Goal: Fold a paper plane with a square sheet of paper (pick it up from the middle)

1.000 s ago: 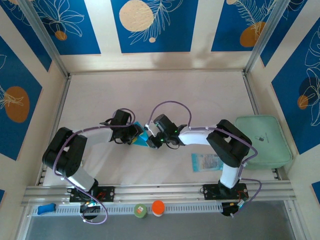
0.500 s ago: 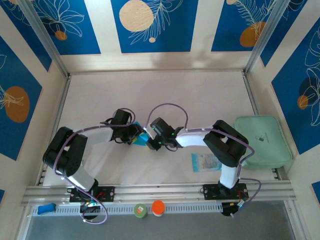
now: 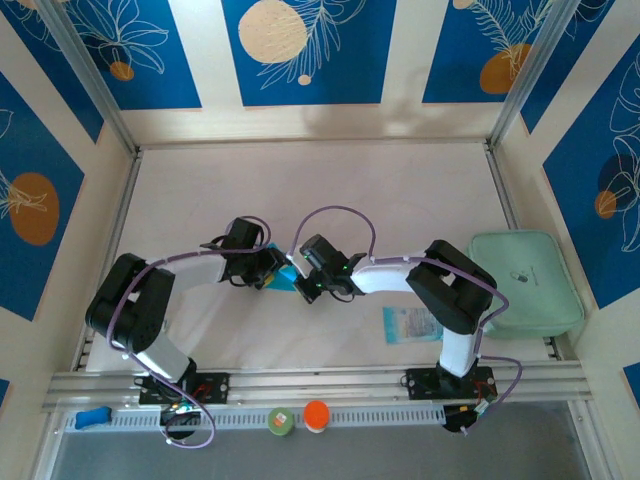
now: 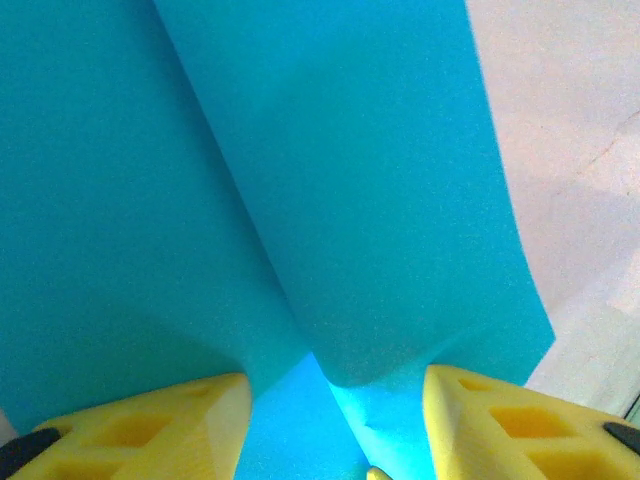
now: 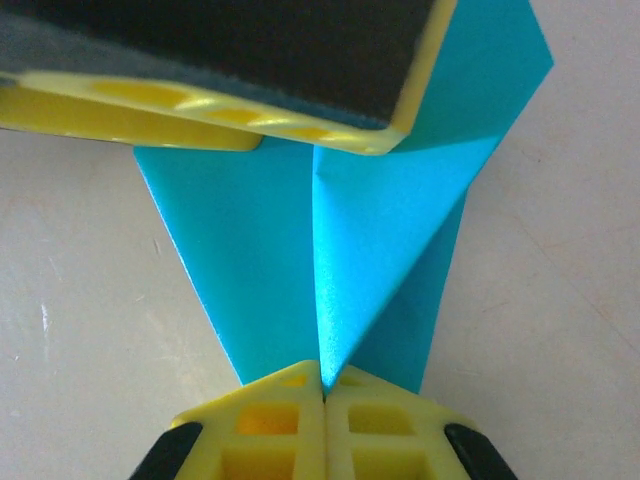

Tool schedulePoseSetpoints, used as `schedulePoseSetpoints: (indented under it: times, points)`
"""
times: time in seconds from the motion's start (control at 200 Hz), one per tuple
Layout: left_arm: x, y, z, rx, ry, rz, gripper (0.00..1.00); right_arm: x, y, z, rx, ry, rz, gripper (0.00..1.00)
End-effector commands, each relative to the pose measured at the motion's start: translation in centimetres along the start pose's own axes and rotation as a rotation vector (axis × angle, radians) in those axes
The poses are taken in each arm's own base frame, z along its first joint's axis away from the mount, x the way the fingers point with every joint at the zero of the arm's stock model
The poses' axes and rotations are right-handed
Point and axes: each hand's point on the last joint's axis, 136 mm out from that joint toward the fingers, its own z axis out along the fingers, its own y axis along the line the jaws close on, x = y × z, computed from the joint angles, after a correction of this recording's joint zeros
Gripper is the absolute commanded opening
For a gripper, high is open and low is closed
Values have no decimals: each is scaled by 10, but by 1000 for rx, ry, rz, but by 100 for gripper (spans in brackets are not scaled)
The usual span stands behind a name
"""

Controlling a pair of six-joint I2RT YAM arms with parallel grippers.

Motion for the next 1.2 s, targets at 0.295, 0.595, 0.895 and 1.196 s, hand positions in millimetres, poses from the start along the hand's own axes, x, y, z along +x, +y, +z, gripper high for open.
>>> schedulePoseSetpoints:
  times: [0.295, 0.595, 0.895, 1.196]
  points:
    - [-1, 1, -15, 32, -58, 47, 67, 0, 15, -5, -252, 54, 154, 0]
    - [-8, -3, -45, 113, -174, 77, 72, 6, 20, 1, -343, 130, 233, 0]
    - [-3, -4, -51, 210, -207, 115, 65, 7, 21, 5, -411, 199, 324, 0]
    - [2, -15, -42, 302, -181, 160, 46, 3, 15, 4, -481, 254, 475, 0]
